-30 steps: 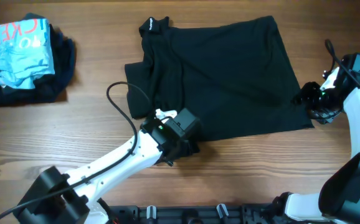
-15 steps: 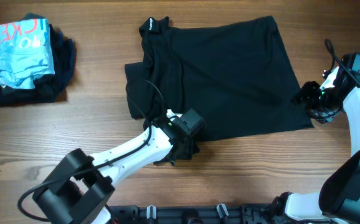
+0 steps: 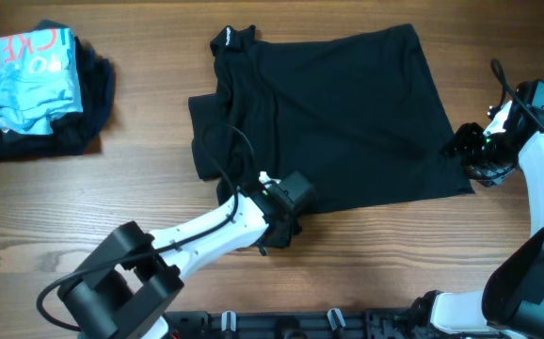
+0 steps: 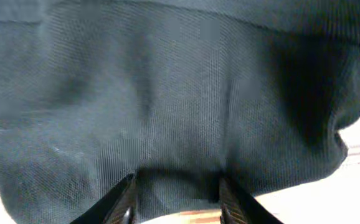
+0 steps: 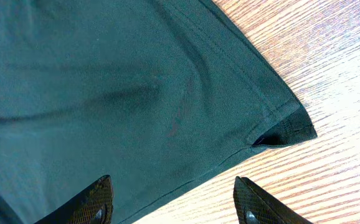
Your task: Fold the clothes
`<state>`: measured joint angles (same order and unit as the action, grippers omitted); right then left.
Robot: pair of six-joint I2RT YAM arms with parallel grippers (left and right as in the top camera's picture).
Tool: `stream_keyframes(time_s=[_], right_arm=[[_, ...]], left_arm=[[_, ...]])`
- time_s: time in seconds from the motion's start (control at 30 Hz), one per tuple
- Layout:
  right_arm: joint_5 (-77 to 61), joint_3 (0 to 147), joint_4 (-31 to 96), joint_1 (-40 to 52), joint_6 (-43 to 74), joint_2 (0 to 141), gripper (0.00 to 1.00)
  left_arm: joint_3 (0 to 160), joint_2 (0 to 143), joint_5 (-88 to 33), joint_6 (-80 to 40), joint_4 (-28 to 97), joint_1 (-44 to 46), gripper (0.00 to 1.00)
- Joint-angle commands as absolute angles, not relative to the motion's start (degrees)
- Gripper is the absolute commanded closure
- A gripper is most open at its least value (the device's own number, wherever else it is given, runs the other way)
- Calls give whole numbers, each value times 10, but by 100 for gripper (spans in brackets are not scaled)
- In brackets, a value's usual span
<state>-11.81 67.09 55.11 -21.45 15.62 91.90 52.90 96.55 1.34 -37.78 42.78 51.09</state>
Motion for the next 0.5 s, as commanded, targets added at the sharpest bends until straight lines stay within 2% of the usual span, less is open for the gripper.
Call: stream_keyframes(time_s=[0.0, 0.1, 0.3, 0.47], right_arm=[[-127, 668, 548, -212, 164, 927, 37], [-127, 668, 551, -212, 154, 927, 37], [-128, 668, 550, -212, 152, 927, 37], [-127, 668, 550, -212, 152, 927, 37]], left_arm=[[520, 974, 5, -404, 430, 517, 49], [520, 974, 0, -475, 449, 505, 45], [520, 974, -2, -500, 481, 493, 38], [520, 974, -2, -500, 477, 493, 39]])
